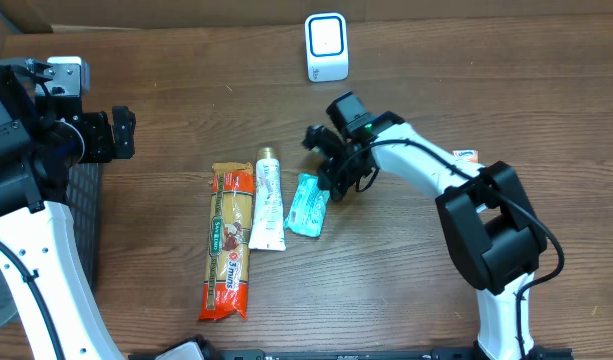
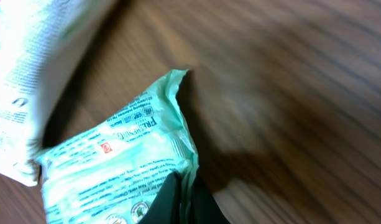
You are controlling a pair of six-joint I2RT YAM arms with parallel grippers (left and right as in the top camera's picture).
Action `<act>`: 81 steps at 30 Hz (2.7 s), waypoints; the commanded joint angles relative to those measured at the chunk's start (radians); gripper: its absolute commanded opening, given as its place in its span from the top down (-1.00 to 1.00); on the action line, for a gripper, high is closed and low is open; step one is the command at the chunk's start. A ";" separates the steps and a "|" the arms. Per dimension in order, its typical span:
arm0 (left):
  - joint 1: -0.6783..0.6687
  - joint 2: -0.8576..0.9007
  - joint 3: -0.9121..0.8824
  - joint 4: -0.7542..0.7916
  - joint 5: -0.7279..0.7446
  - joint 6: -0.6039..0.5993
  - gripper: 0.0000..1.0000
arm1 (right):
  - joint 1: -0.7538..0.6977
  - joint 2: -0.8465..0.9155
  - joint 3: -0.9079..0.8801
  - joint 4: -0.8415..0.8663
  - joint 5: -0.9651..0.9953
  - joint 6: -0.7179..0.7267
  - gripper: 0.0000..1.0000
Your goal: Scan the item barcode
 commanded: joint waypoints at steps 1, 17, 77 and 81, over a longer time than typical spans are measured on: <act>0.000 0.002 0.014 0.000 0.008 0.019 -0.99 | -0.085 0.011 0.048 -0.029 -0.034 0.150 0.93; 0.000 0.002 0.014 0.000 0.008 0.018 -0.99 | -0.248 -0.063 0.084 -0.368 -0.081 0.454 0.14; 0.000 0.002 0.014 0.000 0.008 0.019 -1.00 | -0.399 -0.626 -0.187 0.014 -0.467 0.246 0.93; 0.000 0.002 0.014 0.000 0.008 0.018 -0.99 | -0.399 -0.715 -0.187 0.011 -0.465 0.239 0.93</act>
